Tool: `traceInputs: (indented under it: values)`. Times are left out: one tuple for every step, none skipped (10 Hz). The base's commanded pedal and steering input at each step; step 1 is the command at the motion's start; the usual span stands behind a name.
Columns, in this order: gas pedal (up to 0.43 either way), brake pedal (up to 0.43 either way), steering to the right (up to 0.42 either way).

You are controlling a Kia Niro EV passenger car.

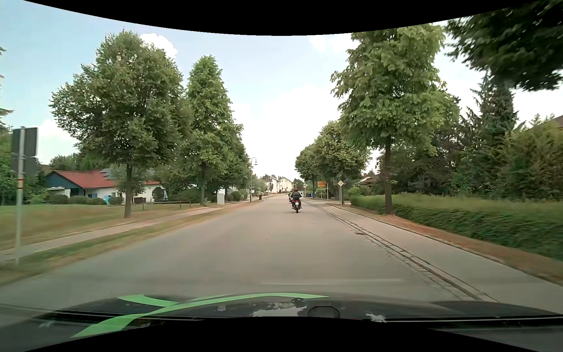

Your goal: Follow the waypoints while adhering to traffic rules and regulations

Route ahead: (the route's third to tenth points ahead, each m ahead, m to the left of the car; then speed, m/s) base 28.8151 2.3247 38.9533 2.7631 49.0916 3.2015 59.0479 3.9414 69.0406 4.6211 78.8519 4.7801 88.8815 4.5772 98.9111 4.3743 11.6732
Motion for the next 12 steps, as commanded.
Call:
traceInputs:
  values:
    - [0.169,0.000,-0.008]
    - [0.169,0.000,-0.008]
    - [0.169,0.000,-0.008]
    - [0.169,0.000,-0.009]
    - [0.157,0.000,-0.009]
    - [0.157,0.000,-0.009]
    - [0.157,0.000,-0.009]
    - [0.169,0.000,-0.009]
    - [0.177,0.000,-0.009]
    - [0.177,0.000,-0.010]
    - [0.177,0.000,-0.010]
    - [0.177,0.000,-0.010]
